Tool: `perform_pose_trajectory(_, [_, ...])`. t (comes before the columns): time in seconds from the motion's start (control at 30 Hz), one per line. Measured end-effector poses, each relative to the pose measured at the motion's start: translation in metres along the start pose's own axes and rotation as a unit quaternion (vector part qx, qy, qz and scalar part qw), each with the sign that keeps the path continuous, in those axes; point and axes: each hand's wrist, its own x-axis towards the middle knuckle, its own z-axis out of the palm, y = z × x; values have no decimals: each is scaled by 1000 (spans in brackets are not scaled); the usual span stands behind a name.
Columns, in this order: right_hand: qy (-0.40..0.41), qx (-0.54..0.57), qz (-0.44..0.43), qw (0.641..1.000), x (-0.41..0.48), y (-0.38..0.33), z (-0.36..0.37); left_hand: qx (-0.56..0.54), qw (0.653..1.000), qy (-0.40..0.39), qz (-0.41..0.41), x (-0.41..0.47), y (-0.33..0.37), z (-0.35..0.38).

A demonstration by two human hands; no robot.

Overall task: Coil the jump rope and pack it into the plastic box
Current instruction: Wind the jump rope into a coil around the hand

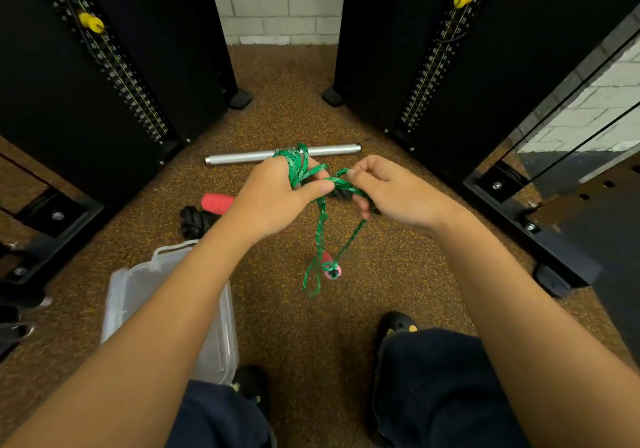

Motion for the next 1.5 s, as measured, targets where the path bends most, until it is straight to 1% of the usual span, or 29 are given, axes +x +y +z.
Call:
perform_pose_trajectory(0.03, [4, 5, -5, 1000, 0, 0, 0, -29, 1000, -7, -4, -1, 1, -1])
perform_pose_trajectory(0.1, [10, 10, -24, 1000, -1, 1, 0, -79, 997, 13, -9, -1, 2, -4])
perform_pose_trajectory(0.17, [16, 5, -48, 999, -2, 0, 0, -84, 996, 42, 0, 0, 2, -4])
perform_pose_trajectory(0.3, [15, 6, -89, 996, -1, -2, 2, -46, 998, 37, 26, -2, 3, 2])
perform_pose_trajectory(0.4, [23, 1, -106, 994, -2, -2, 2, 5, 996, 48, 80, -3, 4, 5])
perform_pose_trajectory(0.53, [22, -6, -101, 995, -4, -4, 5, 82, 984, 79, 138, -2, 3, 11])
perform_pose_trajectory(0.63, [16, -14, -75, 997, -4, -3, 2, 87, 979, 124, 139, -3, 5, 9])
perform_pose_trajectory(0.67, [16, -17, -64, 998, -4, -2, 0, 71, 978, 156, 115, -1, 5, 4])
perform_pose_trajectory(0.7, [19, -20, -56, 998, -5, 0, -2, 36, 976, 201, 71, 2, 3, -1])
perform_pose_trajectory(0.73, [25, -23, -50, 998, -4, 3, -5, -37, 968, 249, 10, 6, -1, -9])
perform_pose_trajectory(0.77, [31, -26, -44, 998, -3, 5, -7, -147, 944, 290, -55, 9, -6, -18])
perform_pose_trajectory(0.8, [35, -32, -38, 998, -3, 7, -9, -273, 904, 310, -113, 11, -11, -27])
perform_pose_trajectory(0.83, [37, -37, -32, 998, -2, 9, -10, -382, 857, 312, -153, 12, -15, -34])
perform_pose_trajectory(0.87, [39, -42, -28, 998, -2, 10, -10, -453, 819, 306, -176, 12, -18, -38])
perform_pose_trajectory(0.9, [39, -46, -27, 998, -1, 10, -9, -482, 804, 295, -185, 12, -21, -39])
perform_pose_trajectory(1.03, [44, -82, -26, 995, -1, 8, -6, -472, 833, 238, -162, 8, -11, -25])
perform_pose_trajectory(1.1, [58, -110, -26, 992, -1, 7, -6, -489, 823, 225, -182, 8, -6, -19])
perform_pose_trajectory(1.17, [75, -137, -25, 987, -1, 7, -7, -484, 813, 232, -224, 9, -9, -17])
perform_pose_trajectory(1.2, [83, -145, -26, 986, -1, 8, -8, -490, 810, 214, -242, 8, -10, -18])
perform_pose_trajectory(1.27, [90, -149, -33, 984, -2, 7, -8, -547, 788, 112, -259, 6, -7, -18])
perform_pose_trajectory(1.3, [91, -151, -41, 983, -2, 7, -8, -578, 773, 56, -257, 3, -3, -16])
perform_pose_trajectory(1.33, [89, -154, -50, 983, -2, 5, -7, -596, 765, 13, -244, 0, 2, -13])
perform_pose_trajectory(1.37, [82, -157, -58, 982, -2, 3, -6, -586, 780, -15, -220, -3, 7, -9])
perform_pose_trajectory(1.4, [73, -157, -64, 983, -2, 1, -4, -541, 820, -24, -184, -6, 10, -5])
perform_pose_trajectory(1.43, [62, -153, -69, 984, -2, -1, -3, -456, 879, -18, -139, -8, 12, 0])
perform_pose_trajectory(1.47, [50, -145, -75, 985, -2, -3, -2, -346, 934, 0, -93, -9, 13, 3])
perform_pose_trajectory(1.5, [40, -135, -81, 987, -3, -4, -2, -242, 969, 23, -48, -9, 12, 7])
